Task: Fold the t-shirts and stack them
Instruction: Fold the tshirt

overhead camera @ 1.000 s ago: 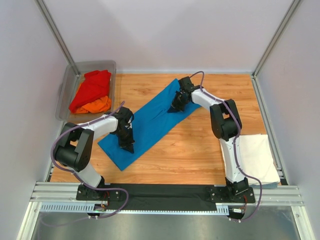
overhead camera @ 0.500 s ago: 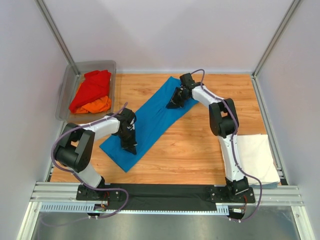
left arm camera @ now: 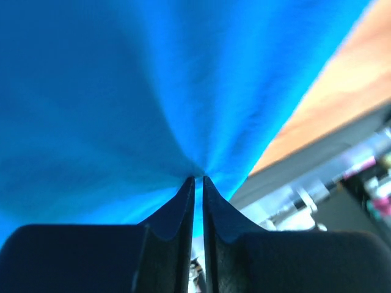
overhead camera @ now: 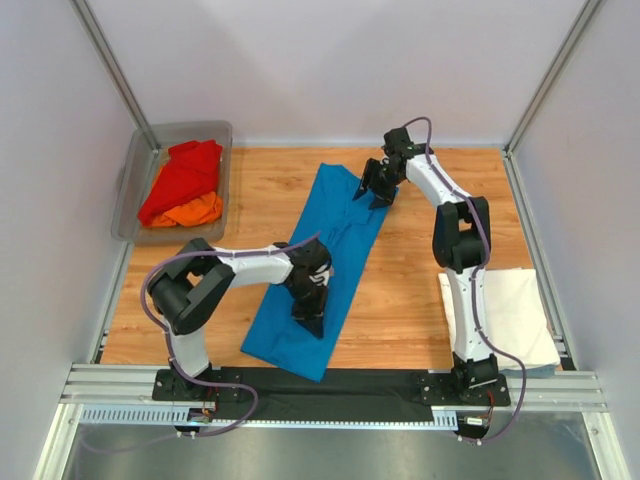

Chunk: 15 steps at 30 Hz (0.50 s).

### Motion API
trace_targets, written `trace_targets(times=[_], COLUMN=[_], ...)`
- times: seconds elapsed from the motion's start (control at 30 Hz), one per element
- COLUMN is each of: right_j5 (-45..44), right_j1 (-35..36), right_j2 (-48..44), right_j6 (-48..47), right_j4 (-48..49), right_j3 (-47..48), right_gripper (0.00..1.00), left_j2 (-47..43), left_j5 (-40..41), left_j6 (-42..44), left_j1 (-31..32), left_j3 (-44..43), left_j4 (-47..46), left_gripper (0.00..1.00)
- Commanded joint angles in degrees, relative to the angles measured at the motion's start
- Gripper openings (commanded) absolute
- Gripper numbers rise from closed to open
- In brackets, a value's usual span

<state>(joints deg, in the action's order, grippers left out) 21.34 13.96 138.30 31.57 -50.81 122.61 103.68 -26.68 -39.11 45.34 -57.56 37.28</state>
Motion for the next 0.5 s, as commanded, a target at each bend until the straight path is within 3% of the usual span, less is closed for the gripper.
trace_targets(times=[0.0, 0.13, 0.2, 0.27, 0.47], right_j5=[-6.82, -7.72, -6.41, -4.57, 0.35], right_j1=[-2.35, -4.98, -5.08, -5.08, -4.99], right_j2=[-8.30, -8.84, -8.40, -8.13, -6.56], right_j6=[-5.37, -7.49, -8.10, -8.28, -6.53], right_j4=[-5.00, -4.83, -4.65, -3.34, 3.17], right_j3=[0.27, -1.23, -1.40, -2.19, -2.99], right_gripper=[0.60, 0.64, 0.64, 0.64, 0.54], left_j2=[3.19, 3.73, 0.57, -3.02, -11.29], left_j5=[-8.64, -9.71, -10.85, -10.68, -0.75], left_j6=[-5.53, -2.98, -3.87, -2.90, 4.91], left_j1=[6.05, 9.33, 8.98, 7.57, -2.08], left_j3=[-2.55, -10.90, -10.73, -10.82, -12.40], left_j4=[-10.98, -10.55, -12.05, -10.65, 1.74], left_gripper=[0.17, 0.22, 0.31, 0.38, 0.41])
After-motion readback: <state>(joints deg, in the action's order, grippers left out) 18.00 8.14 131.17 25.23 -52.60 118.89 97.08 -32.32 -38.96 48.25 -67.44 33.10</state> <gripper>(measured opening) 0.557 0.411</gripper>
